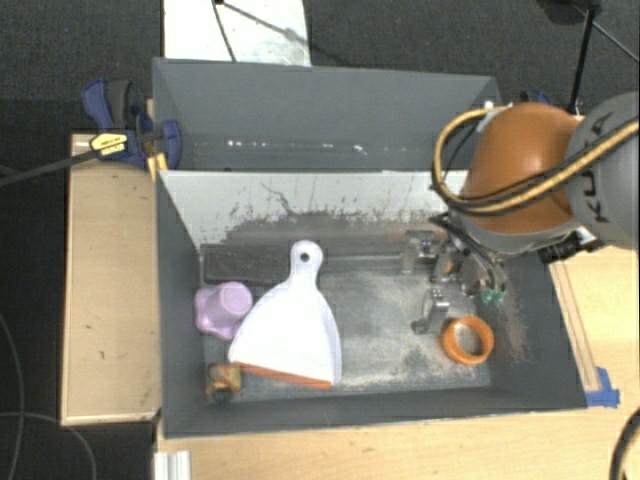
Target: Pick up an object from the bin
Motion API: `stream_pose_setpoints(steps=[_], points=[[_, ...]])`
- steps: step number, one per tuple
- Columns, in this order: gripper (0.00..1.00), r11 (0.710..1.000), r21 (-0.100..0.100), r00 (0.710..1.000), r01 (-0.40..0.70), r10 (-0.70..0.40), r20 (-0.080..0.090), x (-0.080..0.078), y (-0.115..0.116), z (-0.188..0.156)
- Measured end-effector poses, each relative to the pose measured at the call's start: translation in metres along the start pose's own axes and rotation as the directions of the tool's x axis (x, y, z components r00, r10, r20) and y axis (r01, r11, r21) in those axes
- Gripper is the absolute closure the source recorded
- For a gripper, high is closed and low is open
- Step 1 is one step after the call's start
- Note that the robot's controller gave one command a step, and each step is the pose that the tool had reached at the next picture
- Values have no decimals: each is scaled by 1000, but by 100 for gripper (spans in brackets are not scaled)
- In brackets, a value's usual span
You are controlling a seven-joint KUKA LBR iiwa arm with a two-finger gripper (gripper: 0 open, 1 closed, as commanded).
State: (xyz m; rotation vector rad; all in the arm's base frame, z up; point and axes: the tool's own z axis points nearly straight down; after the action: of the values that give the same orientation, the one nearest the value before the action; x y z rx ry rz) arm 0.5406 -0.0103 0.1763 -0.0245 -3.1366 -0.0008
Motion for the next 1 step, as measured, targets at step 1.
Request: stream_pose_setpoints(steps=[1], points=[[0, 1000, 0, 1000, 0, 0, 8, -2, 0, -4]])
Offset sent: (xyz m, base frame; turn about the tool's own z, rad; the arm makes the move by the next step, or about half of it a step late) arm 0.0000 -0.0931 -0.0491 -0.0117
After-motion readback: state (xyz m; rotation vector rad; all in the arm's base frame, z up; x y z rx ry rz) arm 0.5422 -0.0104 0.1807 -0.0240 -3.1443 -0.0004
